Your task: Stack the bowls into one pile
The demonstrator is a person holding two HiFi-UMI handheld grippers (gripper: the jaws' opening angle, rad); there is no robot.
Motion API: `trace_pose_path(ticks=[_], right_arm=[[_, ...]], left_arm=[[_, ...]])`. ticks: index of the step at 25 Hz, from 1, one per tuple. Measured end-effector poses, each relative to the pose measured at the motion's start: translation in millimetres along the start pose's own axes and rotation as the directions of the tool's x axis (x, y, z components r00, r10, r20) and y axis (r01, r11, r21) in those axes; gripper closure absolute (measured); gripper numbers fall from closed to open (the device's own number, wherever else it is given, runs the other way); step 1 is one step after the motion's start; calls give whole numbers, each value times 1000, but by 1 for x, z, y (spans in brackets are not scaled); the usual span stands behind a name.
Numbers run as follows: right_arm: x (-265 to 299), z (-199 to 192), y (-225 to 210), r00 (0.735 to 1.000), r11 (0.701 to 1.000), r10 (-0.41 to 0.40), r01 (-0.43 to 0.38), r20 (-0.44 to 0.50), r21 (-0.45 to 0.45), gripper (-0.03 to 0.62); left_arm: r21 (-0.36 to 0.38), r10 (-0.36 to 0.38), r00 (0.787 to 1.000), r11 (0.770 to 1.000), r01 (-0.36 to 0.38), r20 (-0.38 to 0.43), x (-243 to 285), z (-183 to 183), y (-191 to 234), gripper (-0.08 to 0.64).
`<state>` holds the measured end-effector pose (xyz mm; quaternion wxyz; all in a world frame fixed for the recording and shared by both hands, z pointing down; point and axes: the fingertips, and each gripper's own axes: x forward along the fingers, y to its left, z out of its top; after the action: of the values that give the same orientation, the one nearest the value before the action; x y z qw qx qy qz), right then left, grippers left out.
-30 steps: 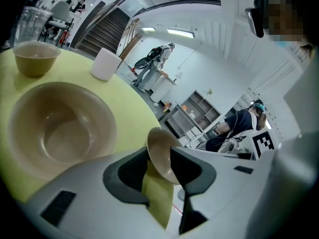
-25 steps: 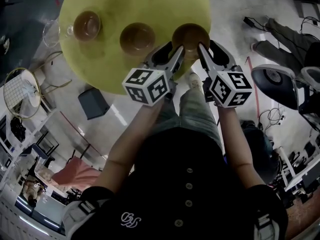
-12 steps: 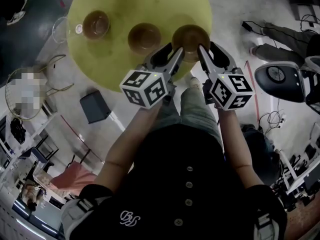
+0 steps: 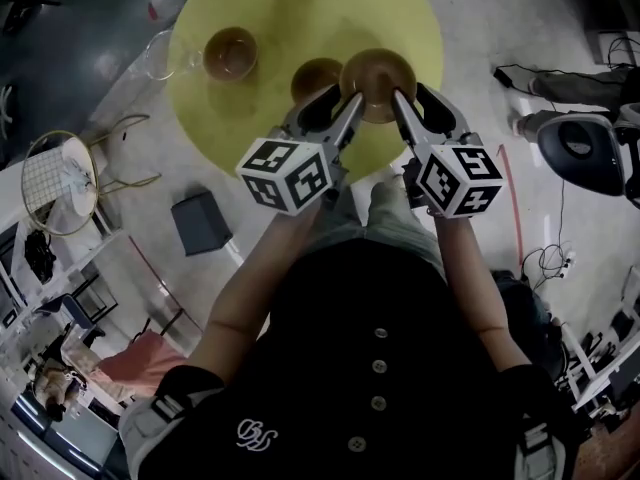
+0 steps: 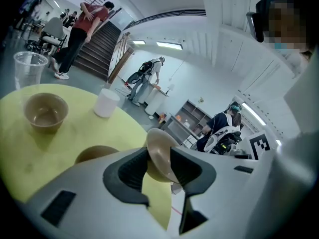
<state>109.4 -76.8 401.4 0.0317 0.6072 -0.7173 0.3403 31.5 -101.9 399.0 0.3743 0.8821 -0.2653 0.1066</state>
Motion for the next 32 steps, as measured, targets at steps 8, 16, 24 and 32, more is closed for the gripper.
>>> trace_pose_path(ticks=[8, 16, 24, 32], right_arm=[[20, 11, 29, 999, 998, 48, -47, 5, -35, 456], [45, 1, 53, 997, 997, 63, -65, -35, -42, 456], [59, -17, 64, 995, 998, 56, -59, -80, -38, 456], [58, -34, 58, 993, 1000, 8, -11, -120, -27, 456]], left_arm=[[29, 37, 999, 999, -38, 39, -20, 16, 19, 428], [28, 63, 998, 998, -64, 32, -39, 22, 49, 428], [15, 72, 997, 997, -72, -10, -48, 10, 72, 428], [44, 47, 996, 998, -44, -75, -43, -5, 79, 428]])
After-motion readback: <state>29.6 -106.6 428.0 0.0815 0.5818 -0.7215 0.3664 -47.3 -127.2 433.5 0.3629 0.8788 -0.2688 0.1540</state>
